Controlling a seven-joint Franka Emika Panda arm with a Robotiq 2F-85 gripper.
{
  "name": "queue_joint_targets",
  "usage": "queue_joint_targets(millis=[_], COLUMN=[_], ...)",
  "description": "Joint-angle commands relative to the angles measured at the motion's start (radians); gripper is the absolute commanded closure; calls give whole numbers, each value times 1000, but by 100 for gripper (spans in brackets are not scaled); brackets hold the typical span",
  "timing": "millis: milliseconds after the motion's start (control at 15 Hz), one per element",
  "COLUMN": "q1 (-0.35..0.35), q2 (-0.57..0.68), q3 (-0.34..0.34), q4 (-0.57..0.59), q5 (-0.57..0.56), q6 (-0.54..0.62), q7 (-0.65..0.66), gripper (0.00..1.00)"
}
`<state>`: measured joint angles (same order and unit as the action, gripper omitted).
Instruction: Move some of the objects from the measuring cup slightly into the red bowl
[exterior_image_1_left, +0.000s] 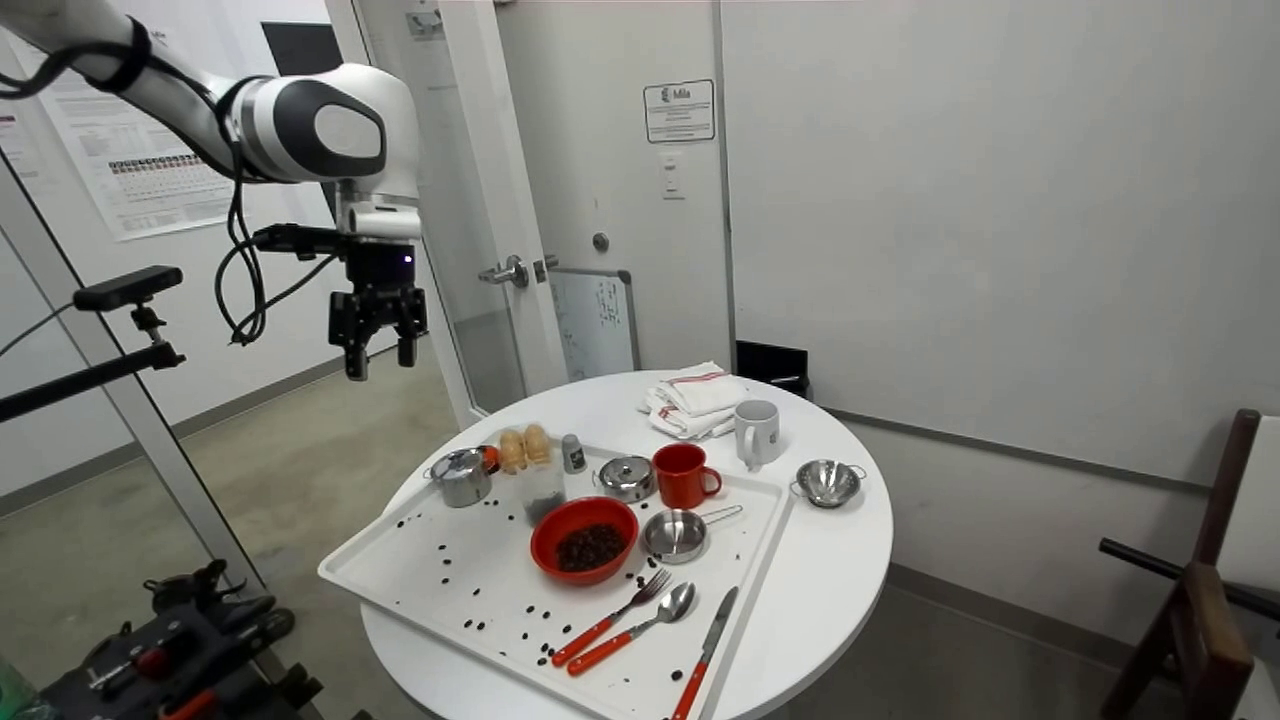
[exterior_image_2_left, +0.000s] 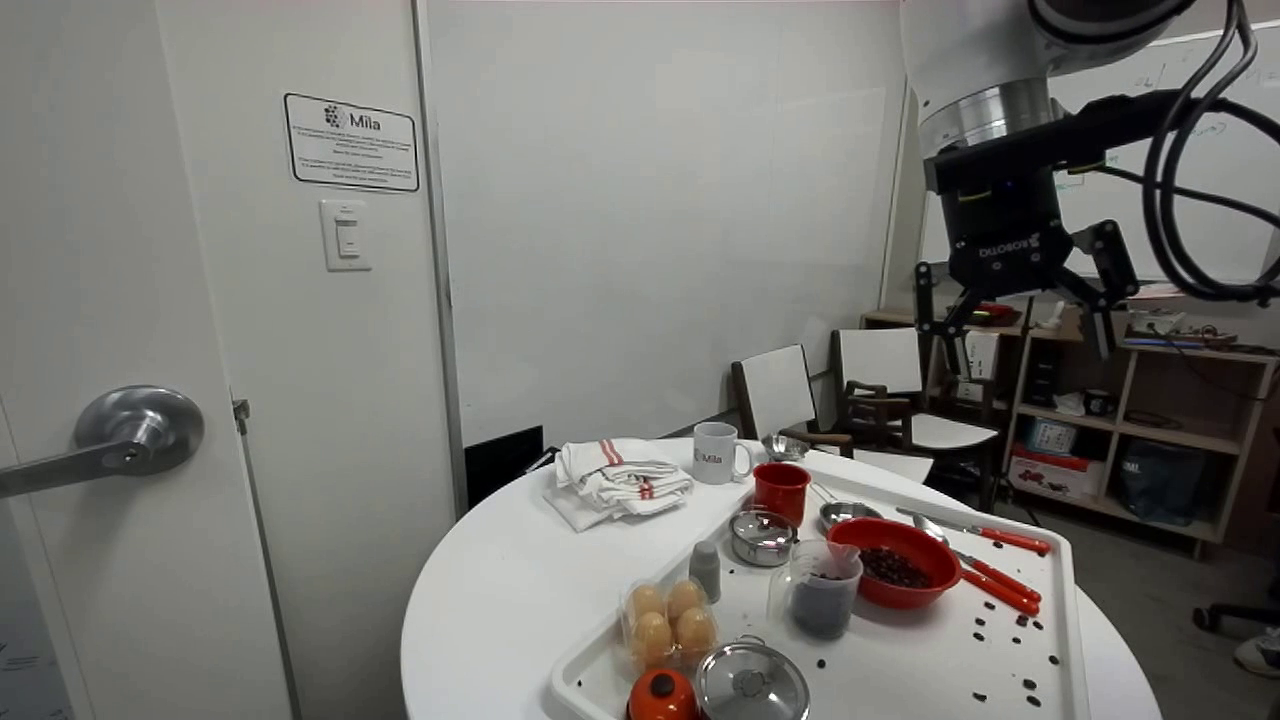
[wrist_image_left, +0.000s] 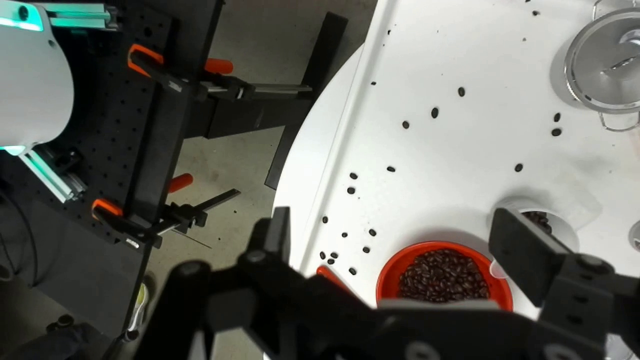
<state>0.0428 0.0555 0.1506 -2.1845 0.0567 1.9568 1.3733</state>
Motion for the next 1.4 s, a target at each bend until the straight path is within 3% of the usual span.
queue_joint_targets(millis=[0,400,733,1000,1333], q1=[18,27,45,99,179], q2=[56,239,389,487,577], q3=[-35,-42,-62,-100,-157], q4=[25,145,248,318,418], q5=[53,326,434,367,245], q6=[50,221,413,479,455], q7=[70,106,220,378,567], gripper=[0,0,0,0,0])
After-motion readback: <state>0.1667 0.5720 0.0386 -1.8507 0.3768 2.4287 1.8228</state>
